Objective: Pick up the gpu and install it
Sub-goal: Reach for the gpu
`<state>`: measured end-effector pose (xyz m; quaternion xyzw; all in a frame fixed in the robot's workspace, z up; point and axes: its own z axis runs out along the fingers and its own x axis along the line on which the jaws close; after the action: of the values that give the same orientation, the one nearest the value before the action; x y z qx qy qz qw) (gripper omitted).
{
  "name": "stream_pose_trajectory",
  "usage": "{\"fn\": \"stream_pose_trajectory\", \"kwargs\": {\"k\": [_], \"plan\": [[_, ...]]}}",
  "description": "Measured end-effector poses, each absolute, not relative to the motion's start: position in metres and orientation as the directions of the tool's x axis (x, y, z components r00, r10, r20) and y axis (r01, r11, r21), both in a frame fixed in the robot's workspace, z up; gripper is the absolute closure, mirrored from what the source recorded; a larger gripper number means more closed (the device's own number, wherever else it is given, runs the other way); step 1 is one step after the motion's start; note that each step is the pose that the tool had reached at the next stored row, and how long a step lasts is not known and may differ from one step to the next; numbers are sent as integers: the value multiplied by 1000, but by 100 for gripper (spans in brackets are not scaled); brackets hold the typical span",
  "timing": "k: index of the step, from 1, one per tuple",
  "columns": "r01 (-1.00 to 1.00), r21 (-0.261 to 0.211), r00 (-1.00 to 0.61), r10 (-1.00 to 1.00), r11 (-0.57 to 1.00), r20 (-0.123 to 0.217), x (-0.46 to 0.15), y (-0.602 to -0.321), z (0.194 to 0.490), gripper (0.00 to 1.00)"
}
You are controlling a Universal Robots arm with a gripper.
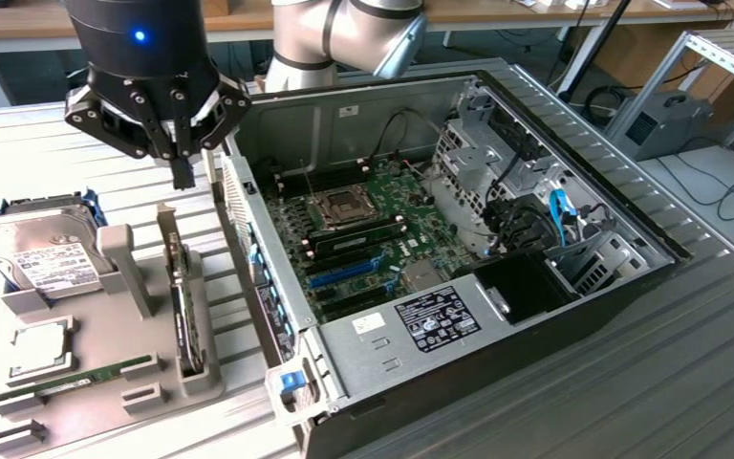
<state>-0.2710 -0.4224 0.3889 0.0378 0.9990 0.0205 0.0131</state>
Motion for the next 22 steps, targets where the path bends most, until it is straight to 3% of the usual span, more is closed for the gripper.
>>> {"fn": "stream_pose_trajectory", "kwargs": {"k": [22], "plan": [[75,37,-997,76,996,-25,-271,-431,387,89]]}}
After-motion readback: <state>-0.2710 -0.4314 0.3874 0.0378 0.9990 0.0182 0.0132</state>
